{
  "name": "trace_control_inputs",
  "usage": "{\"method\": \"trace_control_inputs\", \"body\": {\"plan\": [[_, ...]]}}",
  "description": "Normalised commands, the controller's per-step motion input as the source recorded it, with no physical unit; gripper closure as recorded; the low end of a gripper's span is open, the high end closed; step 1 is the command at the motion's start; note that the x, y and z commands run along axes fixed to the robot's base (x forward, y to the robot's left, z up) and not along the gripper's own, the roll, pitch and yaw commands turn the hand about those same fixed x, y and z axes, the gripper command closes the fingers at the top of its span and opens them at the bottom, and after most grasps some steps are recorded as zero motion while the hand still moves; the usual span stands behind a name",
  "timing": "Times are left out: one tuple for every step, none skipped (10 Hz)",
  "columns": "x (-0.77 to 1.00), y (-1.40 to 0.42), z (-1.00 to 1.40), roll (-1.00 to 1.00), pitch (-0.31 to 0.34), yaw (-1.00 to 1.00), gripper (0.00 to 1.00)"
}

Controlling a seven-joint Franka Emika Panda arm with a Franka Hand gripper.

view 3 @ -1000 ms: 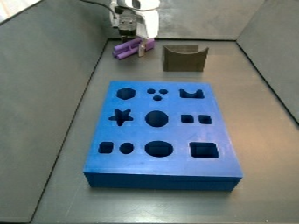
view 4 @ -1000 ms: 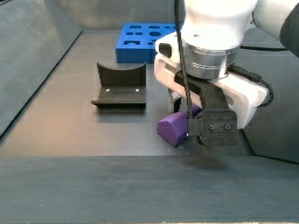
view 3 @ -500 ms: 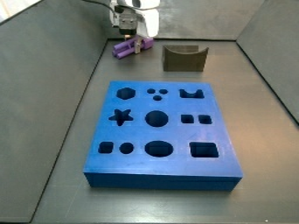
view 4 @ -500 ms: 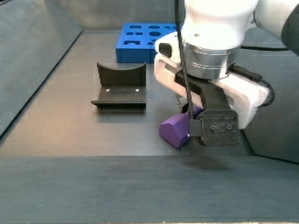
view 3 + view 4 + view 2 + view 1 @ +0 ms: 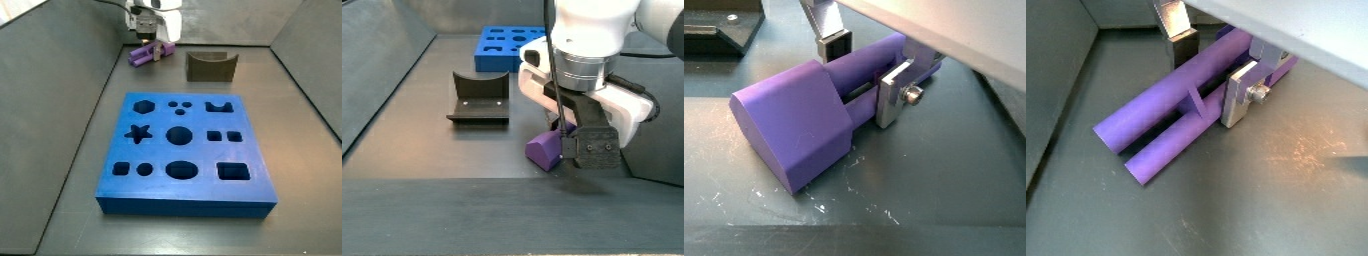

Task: Pick up the 3 prong object. Move up. Rotate the 3 prong object. Place the 3 prong object on the fixture. Regrasp the 3 prong object. Move to above the board. Insert the 3 prong object.
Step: Pick up the 3 prong object, then move up.

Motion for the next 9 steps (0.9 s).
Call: {"method": "trace_control_inputs", "body": {"plan": [[0.0, 0.0, 0.0, 0.0, 0.0, 0.0, 1.0], [0.0, 0.0, 0.0, 0.0, 0.0, 0.0, 1.0], [0.0, 0.0, 0.0, 0.0, 0.0, 0.0, 1.0], [0.0, 0.0, 0.83, 0.0, 0.0, 0.0, 1.0], [0.0, 0.0, 0.84, 0.0, 0.002, 0.03, 1.0], [-0.02, -0.01, 0.75, -0.02, 0.021, 0.04, 1.0], [-0.02, -0.01, 0.64, -0.04, 0.028, 0.04, 1.0], [-0.01, -0.01, 0.47, -0.08, 0.036, 0.03, 1.0], [-0.01, -0.01, 0.35, -0.09, 0.033, 0.02, 1.0]]}}
